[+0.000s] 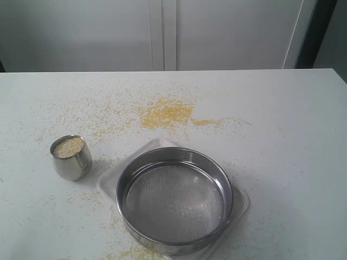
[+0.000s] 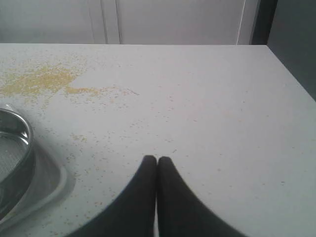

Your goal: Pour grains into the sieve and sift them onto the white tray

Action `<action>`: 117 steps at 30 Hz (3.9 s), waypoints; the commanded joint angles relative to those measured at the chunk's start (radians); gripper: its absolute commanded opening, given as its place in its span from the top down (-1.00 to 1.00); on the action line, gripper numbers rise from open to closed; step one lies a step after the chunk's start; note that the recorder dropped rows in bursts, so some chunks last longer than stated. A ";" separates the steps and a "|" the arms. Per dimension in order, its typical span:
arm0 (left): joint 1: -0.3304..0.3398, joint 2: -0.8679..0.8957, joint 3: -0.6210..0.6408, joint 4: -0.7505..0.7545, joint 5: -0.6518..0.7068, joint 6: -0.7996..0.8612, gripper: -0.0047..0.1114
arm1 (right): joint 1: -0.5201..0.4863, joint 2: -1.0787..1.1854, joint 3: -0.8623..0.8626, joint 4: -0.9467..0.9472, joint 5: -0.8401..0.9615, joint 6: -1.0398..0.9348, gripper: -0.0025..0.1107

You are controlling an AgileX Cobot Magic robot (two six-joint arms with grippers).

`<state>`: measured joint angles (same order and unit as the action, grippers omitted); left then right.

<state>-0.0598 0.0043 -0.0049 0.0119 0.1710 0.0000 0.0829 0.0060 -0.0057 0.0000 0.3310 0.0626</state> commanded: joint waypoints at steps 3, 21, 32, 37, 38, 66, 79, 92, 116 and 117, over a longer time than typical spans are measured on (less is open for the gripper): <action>0.000 -0.004 0.005 -0.012 -0.138 -0.023 0.92 | 0.006 -0.006 0.006 0.000 -0.015 0.002 0.96; 0.000 -0.004 -0.046 -0.036 -0.595 -0.354 0.92 | 0.006 -0.006 0.006 0.000 -0.015 0.002 0.96; 0.000 0.293 -0.219 -0.036 -0.575 -0.288 0.92 | 0.006 -0.006 0.006 0.000 -0.015 0.002 0.96; 0.000 0.534 -0.293 0.054 -0.711 -0.288 0.92 | 0.006 -0.006 0.006 0.000 -0.015 0.002 0.96; 0.000 0.576 -0.303 0.093 -0.731 -0.288 0.92 | 0.006 -0.006 0.006 0.000 -0.015 0.002 0.96; -0.003 1.275 -0.402 0.597 -1.221 -0.531 -0.89 | 0.006 -0.006 0.006 0.000 -0.015 0.014 0.96; -0.003 1.538 -0.404 0.649 -1.392 -0.493 -0.89 | 0.006 -0.006 0.006 0.000 -0.015 0.021 0.96; -0.013 1.699 -0.449 0.677 -1.392 -0.443 -0.89 | 0.006 -0.006 0.006 0.000 -0.015 0.021 0.96; -0.013 1.903 -0.509 0.723 -1.392 -0.447 -0.89 | 0.006 -0.006 0.006 0.000 -0.015 0.021 0.96; -0.013 1.905 -0.514 0.723 -1.392 -0.449 -0.89 | 0.006 -0.006 0.006 0.000 -0.015 0.021 0.96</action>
<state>-0.0679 1.8988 -0.5038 0.7263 -1.2148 -0.4441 0.0829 0.0060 -0.0057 0.0000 0.3310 0.0781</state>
